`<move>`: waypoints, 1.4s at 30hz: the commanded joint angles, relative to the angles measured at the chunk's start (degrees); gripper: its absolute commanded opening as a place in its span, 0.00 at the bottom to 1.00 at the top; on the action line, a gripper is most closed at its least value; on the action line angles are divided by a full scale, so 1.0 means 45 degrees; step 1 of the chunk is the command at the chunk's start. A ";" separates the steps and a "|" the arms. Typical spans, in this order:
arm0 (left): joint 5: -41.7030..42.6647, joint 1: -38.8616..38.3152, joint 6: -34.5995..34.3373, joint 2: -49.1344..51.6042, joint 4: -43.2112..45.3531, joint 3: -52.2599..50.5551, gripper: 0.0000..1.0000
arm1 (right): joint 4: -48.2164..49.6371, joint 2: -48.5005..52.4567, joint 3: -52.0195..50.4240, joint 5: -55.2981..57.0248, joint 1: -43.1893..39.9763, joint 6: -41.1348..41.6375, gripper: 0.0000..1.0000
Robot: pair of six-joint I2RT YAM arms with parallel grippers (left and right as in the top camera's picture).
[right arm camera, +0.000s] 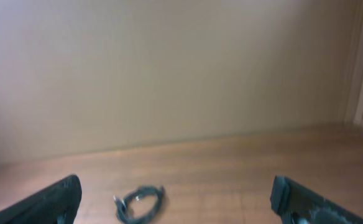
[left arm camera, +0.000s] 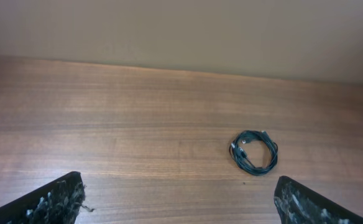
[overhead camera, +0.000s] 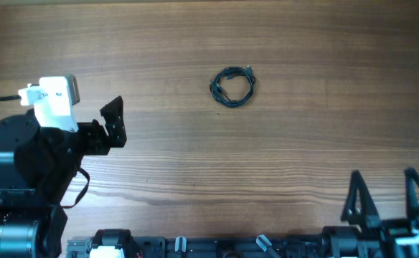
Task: Untangle cables
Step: 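Raise both arms and move grippers toward the black cable coil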
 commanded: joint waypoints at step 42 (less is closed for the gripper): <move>-0.1146 -0.2492 -0.2021 0.5459 0.2433 0.0248 1.00 | -0.3730 1.8185 0.7946 -0.5022 0.0063 -0.3915 0.65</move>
